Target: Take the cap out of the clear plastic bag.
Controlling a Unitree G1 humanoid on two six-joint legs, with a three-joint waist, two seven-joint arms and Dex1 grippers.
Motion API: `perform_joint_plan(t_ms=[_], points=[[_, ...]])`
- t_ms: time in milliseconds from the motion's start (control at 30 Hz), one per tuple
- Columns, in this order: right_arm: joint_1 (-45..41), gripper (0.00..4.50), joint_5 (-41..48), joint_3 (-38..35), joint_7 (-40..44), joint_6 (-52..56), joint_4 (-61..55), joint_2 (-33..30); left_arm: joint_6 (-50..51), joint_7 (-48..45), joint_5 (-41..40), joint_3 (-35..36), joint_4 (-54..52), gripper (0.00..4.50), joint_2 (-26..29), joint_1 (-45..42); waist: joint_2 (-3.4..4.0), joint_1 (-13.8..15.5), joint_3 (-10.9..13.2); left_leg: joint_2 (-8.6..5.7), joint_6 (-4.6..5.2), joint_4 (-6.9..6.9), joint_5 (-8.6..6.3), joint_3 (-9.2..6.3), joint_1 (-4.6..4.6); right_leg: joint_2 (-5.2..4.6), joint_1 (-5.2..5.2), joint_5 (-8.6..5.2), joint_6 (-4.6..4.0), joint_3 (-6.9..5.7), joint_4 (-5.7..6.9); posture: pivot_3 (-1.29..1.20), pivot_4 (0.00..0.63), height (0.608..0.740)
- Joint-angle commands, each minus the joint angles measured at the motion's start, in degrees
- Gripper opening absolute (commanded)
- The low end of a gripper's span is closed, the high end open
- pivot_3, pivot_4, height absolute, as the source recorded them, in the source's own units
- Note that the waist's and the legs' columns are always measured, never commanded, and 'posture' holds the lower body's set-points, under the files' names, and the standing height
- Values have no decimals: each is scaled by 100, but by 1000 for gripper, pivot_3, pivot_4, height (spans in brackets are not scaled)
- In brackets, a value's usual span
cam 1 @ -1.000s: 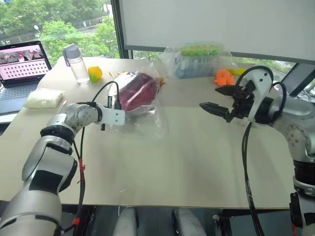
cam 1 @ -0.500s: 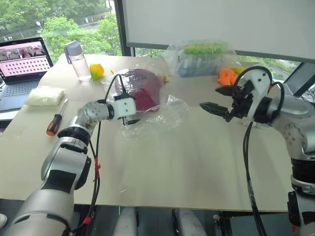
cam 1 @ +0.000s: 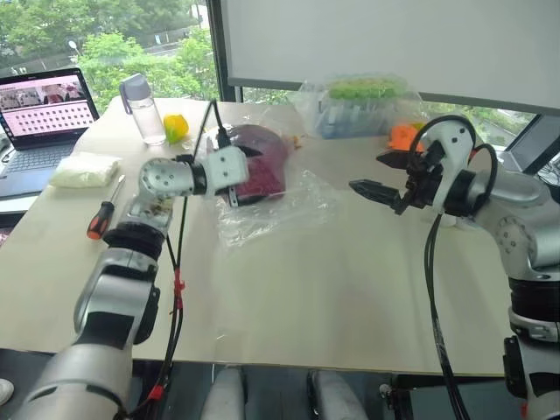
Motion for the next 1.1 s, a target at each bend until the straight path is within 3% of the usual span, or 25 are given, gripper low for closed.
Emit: perform_joint_plan(t_ms=[33, 200, 500, 1100], points=[[19, 4500, 19, -196, 16, -166, -174, -20, 354, -46, 32, -70, -806, 4465, 107, 107, 0, -6, 0, 1, 1, 4, 1, 0, 0, 1, -1, 1, 2, 0, 5, 0, 150, 740], [55, 4500, 15, -192, -18, -186, -172, 25, -36, 205, 1029, -565, -1160, 4465, 566, 326, 1, -22, 0, 1, 8, 8, 5, 1, 8, 2, 1, -5, -32, 1, 8, 0, 150, 740], [18, 4500, -43, -148, -61, -250, -117, 136, -107, 1120, 1667, -612, -642, 4465, 715, 121, 2, 5, 0, 2, 9, 7, 6, 1, 18, 2, 12, -6, -27, 3, 5, 0, 150, 740], [41, 4500, -106, -207, -64, -261, -154, 136, 303, 1155, 1111, -407, -257, 4465, 343, -171, 2, 9, 0, 2, 9, 7, 6, 2, 17, 2, 11, -6, -25, 3, 5, 0, 150, 740]])
